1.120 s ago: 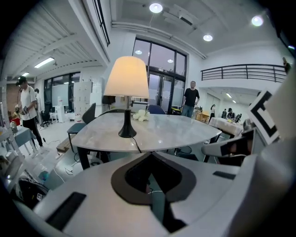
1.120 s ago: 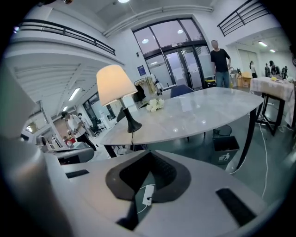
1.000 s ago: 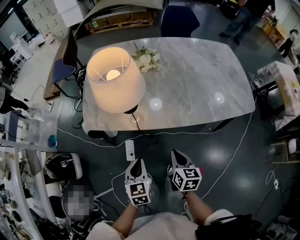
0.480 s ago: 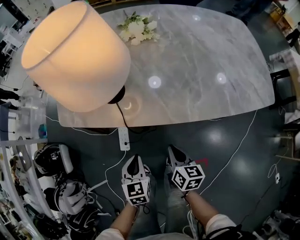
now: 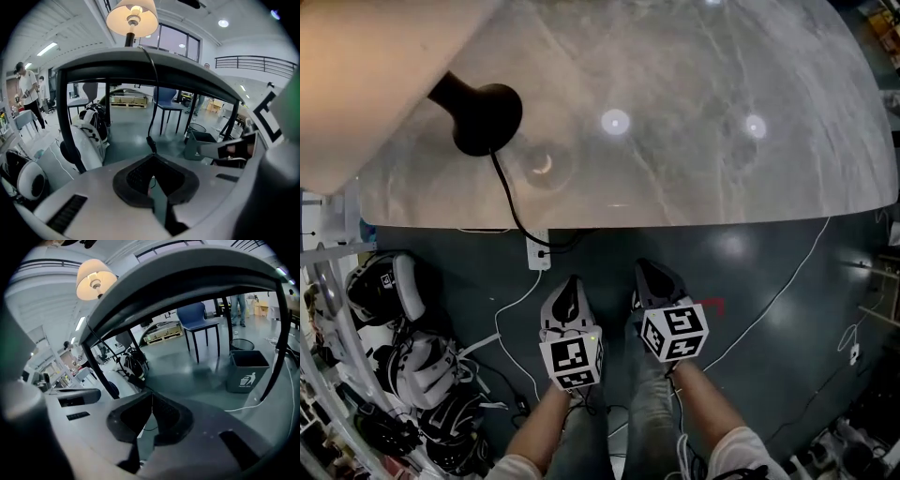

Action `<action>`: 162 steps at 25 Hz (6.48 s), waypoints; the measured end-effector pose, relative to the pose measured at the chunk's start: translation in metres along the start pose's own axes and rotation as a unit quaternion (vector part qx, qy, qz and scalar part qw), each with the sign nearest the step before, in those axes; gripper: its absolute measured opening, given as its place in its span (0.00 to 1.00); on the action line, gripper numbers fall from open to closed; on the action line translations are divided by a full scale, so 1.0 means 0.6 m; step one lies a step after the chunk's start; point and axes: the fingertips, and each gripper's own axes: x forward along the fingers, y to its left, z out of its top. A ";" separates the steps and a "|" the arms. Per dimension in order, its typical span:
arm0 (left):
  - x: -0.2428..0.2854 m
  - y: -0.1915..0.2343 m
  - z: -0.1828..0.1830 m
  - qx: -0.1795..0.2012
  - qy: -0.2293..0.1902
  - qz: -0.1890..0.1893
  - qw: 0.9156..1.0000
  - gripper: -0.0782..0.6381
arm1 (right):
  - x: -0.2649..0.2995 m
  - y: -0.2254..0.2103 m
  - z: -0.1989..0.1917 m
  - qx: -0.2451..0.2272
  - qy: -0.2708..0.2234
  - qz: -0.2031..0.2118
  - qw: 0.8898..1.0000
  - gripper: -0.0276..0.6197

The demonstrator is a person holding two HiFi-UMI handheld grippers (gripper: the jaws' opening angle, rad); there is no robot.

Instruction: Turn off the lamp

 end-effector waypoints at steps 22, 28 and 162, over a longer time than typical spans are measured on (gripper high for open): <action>0.070 0.032 -0.059 -0.029 0.006 0.039 0.999 0.12 | 0.207 0.004 -0.046 -0.188 0.014 0.072 0.980 0.15; 0.077 0.035 -0.052 -0.024 0.009 0.046 0.999 0.12 | 0.257 0.010 -0.063 -0.251 0.044 0.093 0.962 0.17; -0.107 -0.050 0.012 -0.045 0.100 -0.148 0.983 0.21 | 0.042 0.134 -0.066 -0.180 -0.009 0.100 0.978 0.06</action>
